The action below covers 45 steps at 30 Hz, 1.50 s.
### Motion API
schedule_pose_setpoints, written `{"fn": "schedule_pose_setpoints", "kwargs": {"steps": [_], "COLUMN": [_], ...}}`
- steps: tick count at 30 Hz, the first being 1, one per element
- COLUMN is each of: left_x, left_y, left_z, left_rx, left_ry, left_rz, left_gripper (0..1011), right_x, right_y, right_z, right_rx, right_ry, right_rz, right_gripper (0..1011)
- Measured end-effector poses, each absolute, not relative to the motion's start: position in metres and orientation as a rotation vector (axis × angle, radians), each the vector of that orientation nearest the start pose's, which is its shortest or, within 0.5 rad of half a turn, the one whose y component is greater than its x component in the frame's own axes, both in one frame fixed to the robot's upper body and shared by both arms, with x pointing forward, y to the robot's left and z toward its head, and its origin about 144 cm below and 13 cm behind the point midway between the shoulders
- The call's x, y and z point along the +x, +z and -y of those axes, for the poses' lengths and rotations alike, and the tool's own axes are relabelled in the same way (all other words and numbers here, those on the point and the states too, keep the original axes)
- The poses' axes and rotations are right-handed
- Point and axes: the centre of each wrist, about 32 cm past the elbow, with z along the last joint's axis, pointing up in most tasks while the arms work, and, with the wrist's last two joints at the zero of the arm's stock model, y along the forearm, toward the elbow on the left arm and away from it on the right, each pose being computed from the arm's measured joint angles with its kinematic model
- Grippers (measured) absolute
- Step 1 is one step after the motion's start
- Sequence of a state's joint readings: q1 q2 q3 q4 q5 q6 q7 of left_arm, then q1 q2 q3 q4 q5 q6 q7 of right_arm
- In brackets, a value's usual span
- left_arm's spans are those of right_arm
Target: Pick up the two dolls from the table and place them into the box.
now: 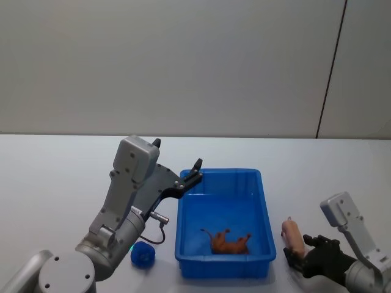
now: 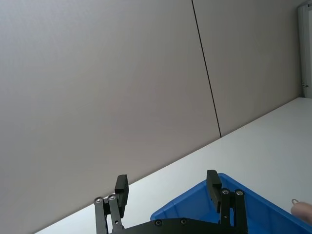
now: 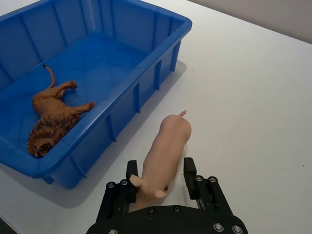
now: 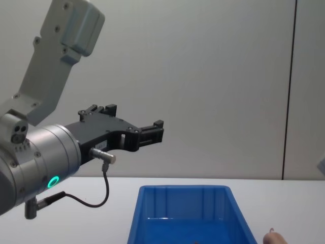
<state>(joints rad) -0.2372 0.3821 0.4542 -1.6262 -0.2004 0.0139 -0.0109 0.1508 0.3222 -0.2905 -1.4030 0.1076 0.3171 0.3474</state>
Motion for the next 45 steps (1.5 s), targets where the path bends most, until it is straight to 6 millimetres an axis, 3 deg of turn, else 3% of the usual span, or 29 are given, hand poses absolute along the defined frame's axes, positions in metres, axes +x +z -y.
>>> {"fn": "schedule_pose_setpoints", "kwargs": {"steps": [8, 22, 32, 45], "left_x": [0.492, 0.492, 0.492, 0.492], "left_y": [1.204, 1.204, 1.204, 1.204], "left_z": [-0.198, -0.198, -0.198, -0.198], "left_rx": [0.061, 0.061, 0.061, 0.061], "left_ry": [1.124, 1.124, 1.124, 1.124], "left_rz": [0.268, 0.268, 0.268, 0.268], "left_gripper": [1003, 1003, 1003, 1003], "right_x": [0.489, 0.491, 0.499, 0.515], "right_y": [1.129, 1.145, 1.169, 1.186], "right_z": [0.252, 0.252, 0.246, 0.221], "right_rx": [-0.466, -0.391, -0.304, -0.269], "right_ry": [-1.022, -1.055, -1.031, -0.899], "right_rz": [-0.146, -0.039, 0.070, 0.106], "right_gripper": [371, 367, 366, 366]}}
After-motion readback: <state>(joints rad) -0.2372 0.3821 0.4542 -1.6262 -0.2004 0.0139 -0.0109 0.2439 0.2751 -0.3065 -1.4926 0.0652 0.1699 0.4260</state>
